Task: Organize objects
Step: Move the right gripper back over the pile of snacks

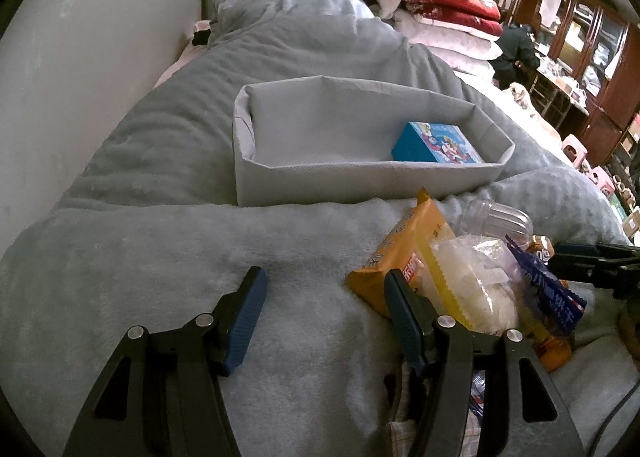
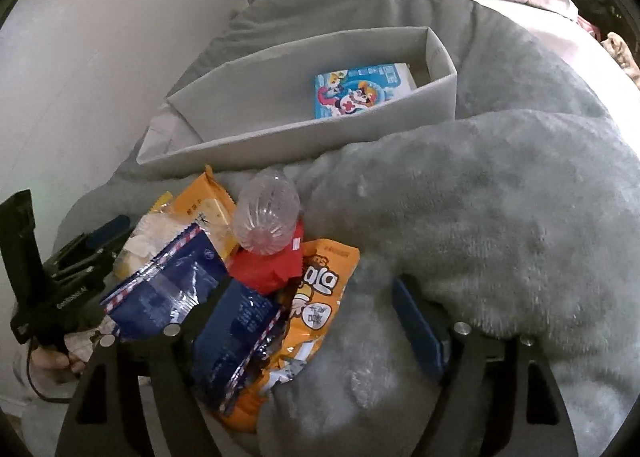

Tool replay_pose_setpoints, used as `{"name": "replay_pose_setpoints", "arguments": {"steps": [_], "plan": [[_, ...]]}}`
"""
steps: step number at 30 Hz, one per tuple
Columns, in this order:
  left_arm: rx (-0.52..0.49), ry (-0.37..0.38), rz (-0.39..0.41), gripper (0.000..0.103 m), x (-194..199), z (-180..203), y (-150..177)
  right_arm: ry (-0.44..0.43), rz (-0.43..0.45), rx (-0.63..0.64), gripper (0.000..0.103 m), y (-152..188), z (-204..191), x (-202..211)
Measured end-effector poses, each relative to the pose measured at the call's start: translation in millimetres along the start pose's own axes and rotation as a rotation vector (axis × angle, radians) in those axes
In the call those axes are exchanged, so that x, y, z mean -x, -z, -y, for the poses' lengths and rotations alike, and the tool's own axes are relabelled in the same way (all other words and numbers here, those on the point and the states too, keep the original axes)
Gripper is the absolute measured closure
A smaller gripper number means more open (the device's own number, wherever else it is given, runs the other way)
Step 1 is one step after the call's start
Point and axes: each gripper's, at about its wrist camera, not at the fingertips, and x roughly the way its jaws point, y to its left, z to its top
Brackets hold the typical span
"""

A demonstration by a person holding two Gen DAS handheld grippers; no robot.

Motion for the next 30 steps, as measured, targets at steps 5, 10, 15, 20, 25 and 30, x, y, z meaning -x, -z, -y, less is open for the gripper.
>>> {"name": "replay_pose_setpoints", "arguments": {"steps": [5,10,15,20,25,30], "plan": [[0.001,0.001,0.000,0.042,0.1,-0.4,0.6,-0.012,0.005,-0.007,0.025,1.4,2.5,2.1],[0.001,0.001,0.000,0.042,0.1,-0.4,0.6,-0.011,-0.009,0.011,0.019,1.4,0.3,1.9],[0.001,0.001,0.000,0.042,0.3,-0.5,0.7,0.002,-0.029,0.035,0.016,2.3,-3.2,-2.0],[0.001,0.001,0.000,0.042,0.2,-0.5,0.6,0.004,-0.032,0.043,0.014,3.3,-3.4,-2.2],[0.001,0.001,0.000,0.042,0.0,-0.5,0.6,0.021,-0.044,0.065,0.012,4.6,-6.3,-5.3],[0.001,0.002,0.000,0.042,-0.1,-0.4,0.6,0.023,-0.046,0.069,0.011,4.8,-6.9,-6.9]]}}
